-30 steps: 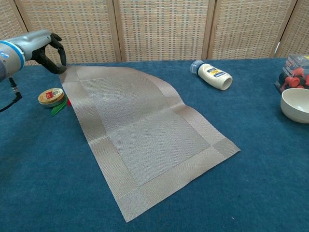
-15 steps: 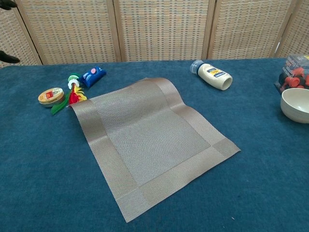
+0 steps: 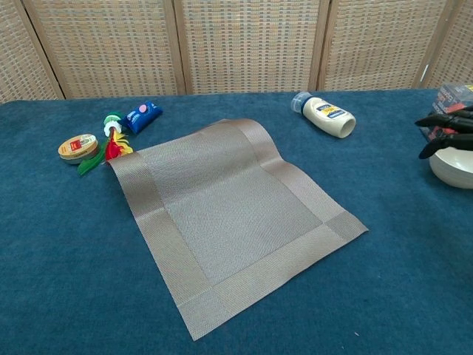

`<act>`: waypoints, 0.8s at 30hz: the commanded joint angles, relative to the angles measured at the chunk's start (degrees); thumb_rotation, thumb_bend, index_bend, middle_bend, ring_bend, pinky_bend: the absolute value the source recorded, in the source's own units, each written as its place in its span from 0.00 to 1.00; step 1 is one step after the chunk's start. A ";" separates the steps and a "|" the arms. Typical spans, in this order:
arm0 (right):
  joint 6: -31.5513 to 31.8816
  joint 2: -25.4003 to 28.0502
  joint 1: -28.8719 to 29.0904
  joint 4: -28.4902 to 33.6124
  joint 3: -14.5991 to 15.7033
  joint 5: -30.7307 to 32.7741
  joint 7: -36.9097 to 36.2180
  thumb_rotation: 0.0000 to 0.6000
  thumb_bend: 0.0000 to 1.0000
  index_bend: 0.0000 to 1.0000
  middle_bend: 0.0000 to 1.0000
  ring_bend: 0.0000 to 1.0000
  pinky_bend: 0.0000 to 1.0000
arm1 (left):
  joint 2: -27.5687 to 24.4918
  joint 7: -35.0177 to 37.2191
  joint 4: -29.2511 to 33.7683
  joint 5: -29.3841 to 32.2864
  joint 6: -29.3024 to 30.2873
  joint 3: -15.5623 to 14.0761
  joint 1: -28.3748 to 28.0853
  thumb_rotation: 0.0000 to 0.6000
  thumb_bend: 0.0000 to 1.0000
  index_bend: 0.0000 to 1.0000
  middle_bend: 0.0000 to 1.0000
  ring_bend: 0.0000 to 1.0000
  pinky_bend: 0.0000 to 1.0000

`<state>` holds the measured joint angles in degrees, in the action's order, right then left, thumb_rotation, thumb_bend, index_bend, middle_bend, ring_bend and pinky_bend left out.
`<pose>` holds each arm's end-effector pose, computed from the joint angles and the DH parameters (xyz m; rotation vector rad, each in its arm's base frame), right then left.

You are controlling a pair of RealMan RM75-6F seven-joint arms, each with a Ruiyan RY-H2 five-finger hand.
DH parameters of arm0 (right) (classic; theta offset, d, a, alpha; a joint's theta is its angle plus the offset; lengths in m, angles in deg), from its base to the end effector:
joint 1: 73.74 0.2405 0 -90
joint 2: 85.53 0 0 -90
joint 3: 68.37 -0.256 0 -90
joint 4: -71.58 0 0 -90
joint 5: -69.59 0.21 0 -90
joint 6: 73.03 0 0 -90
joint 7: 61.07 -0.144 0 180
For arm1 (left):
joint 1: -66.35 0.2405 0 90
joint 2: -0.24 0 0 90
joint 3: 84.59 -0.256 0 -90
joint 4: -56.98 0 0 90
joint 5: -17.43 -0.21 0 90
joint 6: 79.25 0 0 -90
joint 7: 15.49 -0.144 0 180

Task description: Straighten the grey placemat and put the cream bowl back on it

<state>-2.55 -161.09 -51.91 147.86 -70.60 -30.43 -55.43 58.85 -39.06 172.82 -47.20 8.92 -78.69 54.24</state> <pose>-0.2693 -0.2625 0.0709 1.9359 -0.5689 0.8743 -0.2547 0.2101 0.1786 -1.2205 -0.9165 -0.7468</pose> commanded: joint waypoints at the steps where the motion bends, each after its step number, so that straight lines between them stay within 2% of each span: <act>1: -3.07 -3.55 2.83 -3.54 -0.31 -0.04 -0.11 1.00 0.00 0.27 0.00 0.00 0.00 | -0.30 0.11 2.77 -4.16 3.47 -3.16 3.29 1.00 0.00 0.00 0.00 0.00 0.00; 6: -5.35 -7.20 5.84 -7.57 -0.57 0.25 -0.91 1.00 0.00 0.30 0.00 0.00 0.00 | -0.30 0.93 2.59 -6.89 3.23 -4.70 4.59 1.00 0.00 0.00 0.00 0.00 0.00; 10: -7.08 -9.72 8.24 -12.10 -0.41 -0.07 -0.81 1.00 0.00 0.30 0.00 0.00 0.00 | -0.51 1.32 2.21 -7.82 2.57 -4.79 4.78 1.00 0.00 0.00 0.00 0.00 0.00; 24: -9.55 -15.24 11.57 -16.10 1.27 0.37 -3.02 1.00 0.00 0.33 0.04 0.00 0.00 | -1.35 3.96 1.10 -7.90 1.45 -3.70 5.34 1.00 0.00 0.00 0.00 0.00 0.00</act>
<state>-12.01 -176.18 -40.48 131.84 -69.47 -30.12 -58.31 57.54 -35.12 173.93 -55.07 10.41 -82.42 59.56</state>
